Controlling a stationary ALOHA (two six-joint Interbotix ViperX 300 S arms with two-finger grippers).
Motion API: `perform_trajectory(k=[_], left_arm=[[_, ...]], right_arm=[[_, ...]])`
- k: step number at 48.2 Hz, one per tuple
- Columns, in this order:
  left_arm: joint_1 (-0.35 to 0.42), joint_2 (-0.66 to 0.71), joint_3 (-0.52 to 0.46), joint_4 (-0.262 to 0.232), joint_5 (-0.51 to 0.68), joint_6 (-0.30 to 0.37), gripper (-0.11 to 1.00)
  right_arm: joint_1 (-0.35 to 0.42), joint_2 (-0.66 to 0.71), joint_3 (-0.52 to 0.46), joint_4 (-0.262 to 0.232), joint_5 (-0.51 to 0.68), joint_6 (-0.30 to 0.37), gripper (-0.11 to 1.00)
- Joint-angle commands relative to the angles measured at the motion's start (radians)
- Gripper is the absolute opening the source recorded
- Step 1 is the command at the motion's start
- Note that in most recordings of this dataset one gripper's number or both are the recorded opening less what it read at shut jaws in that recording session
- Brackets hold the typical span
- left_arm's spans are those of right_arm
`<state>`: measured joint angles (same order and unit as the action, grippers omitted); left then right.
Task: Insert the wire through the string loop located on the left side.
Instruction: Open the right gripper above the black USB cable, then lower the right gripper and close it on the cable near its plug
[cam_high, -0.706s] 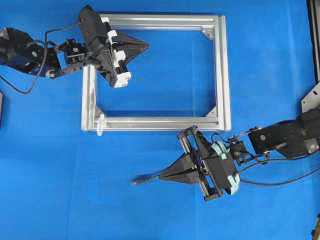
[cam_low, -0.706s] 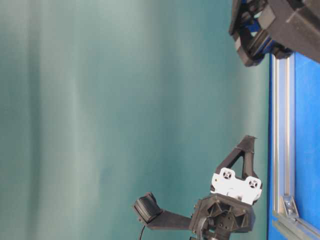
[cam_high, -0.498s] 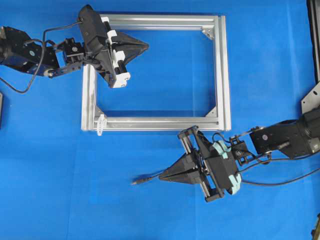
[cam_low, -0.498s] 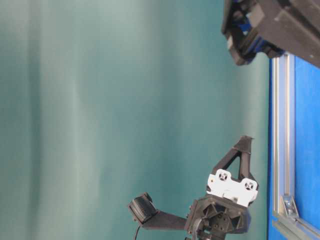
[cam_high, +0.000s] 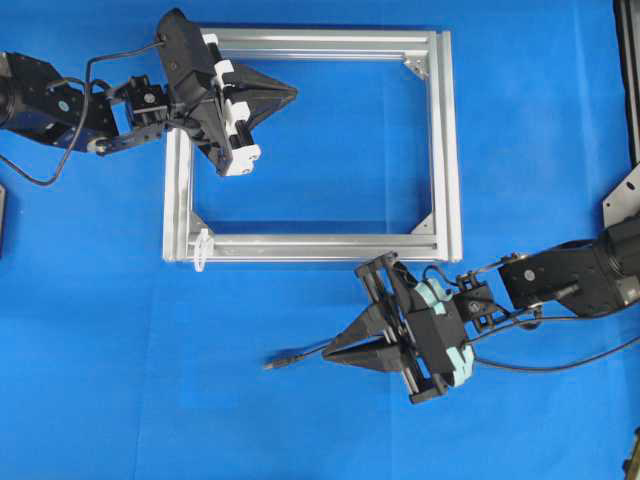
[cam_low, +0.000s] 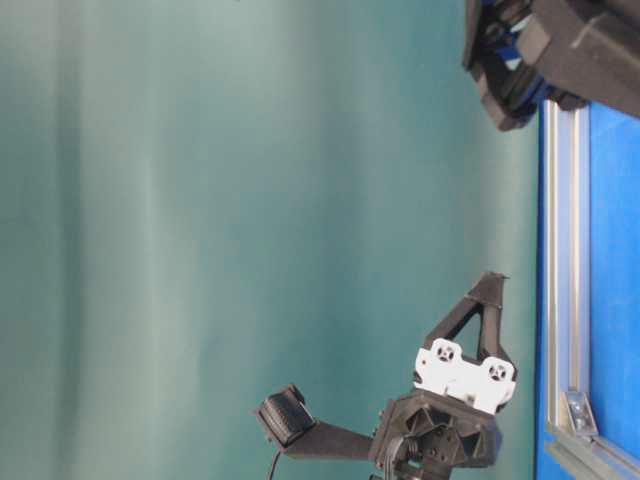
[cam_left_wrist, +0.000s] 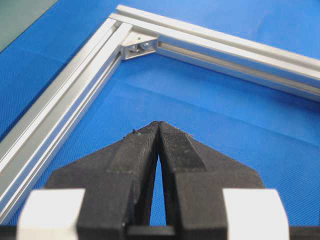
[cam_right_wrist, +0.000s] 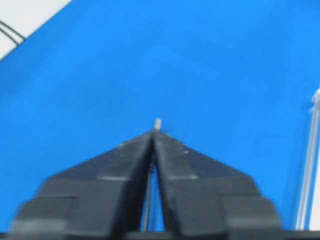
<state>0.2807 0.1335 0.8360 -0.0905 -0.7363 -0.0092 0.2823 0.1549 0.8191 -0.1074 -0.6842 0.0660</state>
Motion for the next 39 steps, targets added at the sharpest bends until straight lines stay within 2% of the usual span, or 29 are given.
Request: perform_trajectory(k=[1, 8, 12, 26, 39], left_arm=[[-0.002, -0.028, -0.011, 0.005, -0.005, -0.002, 0.0], [-0.002, -0.028, -0.011, 0.006, -0.005, -0.002, 0.0], [-0.002, -0.028, -0.011, 0.006, -0.005, -0.002, 0.0], [-0.002, -0.028, -0.009, 0.008, -0.005, -0.002, 0.0], [-0.002, -0.028, -0.009, 0.008, -0.005, -0.002, 0.0]], right_arm=[[0.005, -0.031, -0.015, 0.008, 0.002, 0.015, 0.27], [0.005, -0.031, -0.014, 0.009, 0.002, 0.034, 0.73], [0.005, -0.031, -0.015, 0.015, 0.002, 0.034, 0.92], [0.005, -0.008, -0.02, 0.037, 0.002, 0.035, 0.93], [0.006, 0.121, -0.063, 0.08, -0.003, 0.035, 0.93]])
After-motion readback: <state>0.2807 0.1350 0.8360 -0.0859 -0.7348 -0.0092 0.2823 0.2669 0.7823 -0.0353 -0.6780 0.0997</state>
